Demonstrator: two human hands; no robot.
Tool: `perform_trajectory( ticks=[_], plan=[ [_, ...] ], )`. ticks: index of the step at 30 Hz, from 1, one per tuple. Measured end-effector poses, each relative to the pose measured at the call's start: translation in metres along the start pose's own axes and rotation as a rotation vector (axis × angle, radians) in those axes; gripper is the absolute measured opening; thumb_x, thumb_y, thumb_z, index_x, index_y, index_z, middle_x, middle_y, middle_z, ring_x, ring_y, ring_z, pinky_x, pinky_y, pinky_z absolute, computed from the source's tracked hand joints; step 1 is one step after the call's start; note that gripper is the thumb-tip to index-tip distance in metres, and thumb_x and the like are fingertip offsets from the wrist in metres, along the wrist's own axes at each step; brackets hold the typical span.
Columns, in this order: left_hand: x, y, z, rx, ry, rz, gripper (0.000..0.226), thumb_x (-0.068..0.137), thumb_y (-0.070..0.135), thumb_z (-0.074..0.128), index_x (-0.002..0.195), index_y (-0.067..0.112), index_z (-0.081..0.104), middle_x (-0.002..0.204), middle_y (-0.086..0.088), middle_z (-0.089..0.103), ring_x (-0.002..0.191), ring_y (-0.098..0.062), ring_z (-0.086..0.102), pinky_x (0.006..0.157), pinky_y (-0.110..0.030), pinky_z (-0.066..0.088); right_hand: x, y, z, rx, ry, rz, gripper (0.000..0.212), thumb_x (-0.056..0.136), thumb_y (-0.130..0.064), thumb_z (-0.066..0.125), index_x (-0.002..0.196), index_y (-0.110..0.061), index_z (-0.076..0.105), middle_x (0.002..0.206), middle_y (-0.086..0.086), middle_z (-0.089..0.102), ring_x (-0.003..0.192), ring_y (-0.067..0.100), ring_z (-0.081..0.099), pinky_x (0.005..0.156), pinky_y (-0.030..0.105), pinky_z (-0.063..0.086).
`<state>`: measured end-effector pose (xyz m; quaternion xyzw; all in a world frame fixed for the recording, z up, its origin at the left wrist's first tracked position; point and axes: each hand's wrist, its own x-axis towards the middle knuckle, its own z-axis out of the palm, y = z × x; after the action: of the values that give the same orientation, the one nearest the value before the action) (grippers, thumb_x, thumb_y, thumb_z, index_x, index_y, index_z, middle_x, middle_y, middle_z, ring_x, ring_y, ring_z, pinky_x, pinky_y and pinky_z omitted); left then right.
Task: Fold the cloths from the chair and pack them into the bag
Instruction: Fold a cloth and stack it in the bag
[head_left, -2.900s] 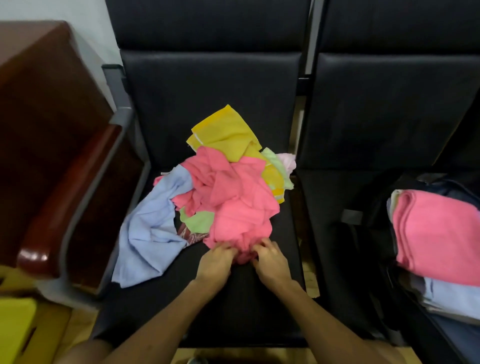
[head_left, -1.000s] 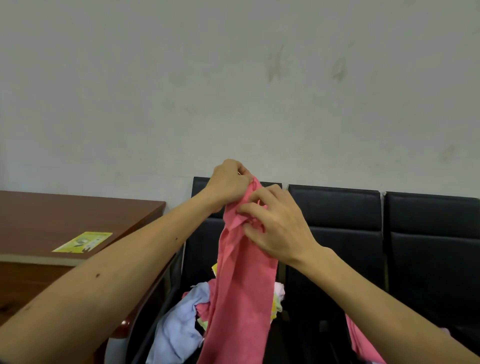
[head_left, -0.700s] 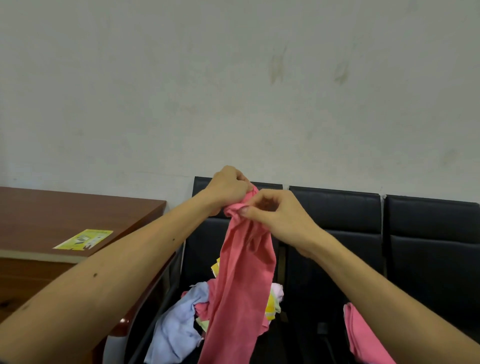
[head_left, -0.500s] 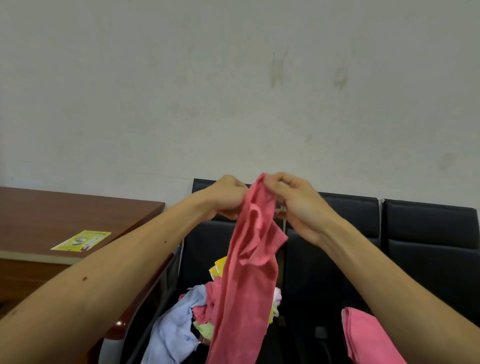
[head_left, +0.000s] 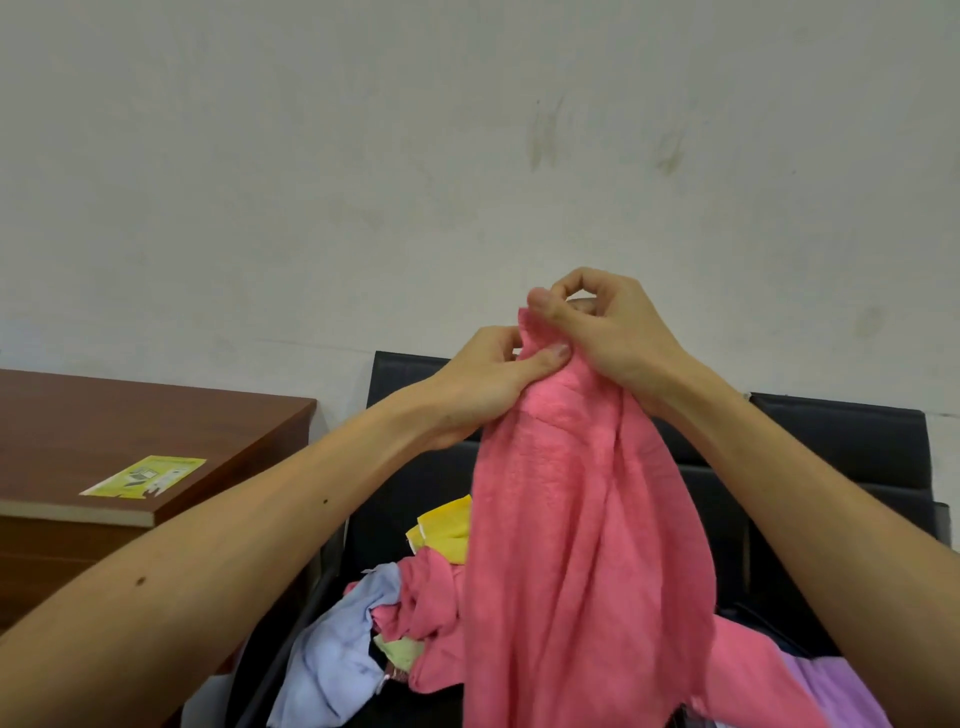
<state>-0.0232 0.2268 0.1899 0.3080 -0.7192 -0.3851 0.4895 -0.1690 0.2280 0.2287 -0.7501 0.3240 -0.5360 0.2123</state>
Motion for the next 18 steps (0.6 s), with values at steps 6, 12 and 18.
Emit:
perform_trajectory(
  ticks=[6, 12, 18],
  plan=[
    [0.001, 0.006, 0.003, -0.141, 0.164, 0.017, 0.035, 0.105, 0.036, 0.046, 0.101, 0.008, 0.067, 0.086, -0.007, 0.071, 0.076, -0.016, 0.069, 0.067, -0.029, 0.058, -0.025, 0.025, -0.006, -0.047, -0.205, 0.119, 0.058, 0.066, -0.026, 0.092, 0.114, -0.021, 0.058, 0.104, 0.001, 0.075, 0.088, 0.012, 0.073, 0.077, 0.027, 0.059],
    [-0.007, -0.006, -0.028, -0.145, 0.381, 0.030, 0.029, 0.103, 0.039, 0.049, 0.093, 0.015, 0.061, 0.088, -0.007, 0.058, 0.080, -0.018, 0.058, 0.071, -0.031, 0.052, -0.079, 0.112, -0.017, -0.402, -0.660, 0.327, 0.024, 0.084, -0.015, 0.078, 0.107, -0.013, 0.072, 0.103, -0.001, 0.076, 0.094, 0.015, 0.072, 0.088, 0.038, 0.057],
    [-0.040, -0.055, -0.069, -0.075, 0.528, -0.073, 0.030, 0.105, 0.037, 0.046, 0.098, 0.015, 0.065, 0.089, -0.002, 0.062, 0.079, -0.011, 0.058, 0.068, -0.024, 0.051, -0.086, 0.130, -0.072, -0.390, -0.395, 0.387, 0.006, 0.092, -0.013, 0.069, 0.093, -0.013, 0.076, 0.085, 0.007, 0.074, 0.075, 0.013, 0.063, 0.073, 0.037, 0.053]
  ],
)
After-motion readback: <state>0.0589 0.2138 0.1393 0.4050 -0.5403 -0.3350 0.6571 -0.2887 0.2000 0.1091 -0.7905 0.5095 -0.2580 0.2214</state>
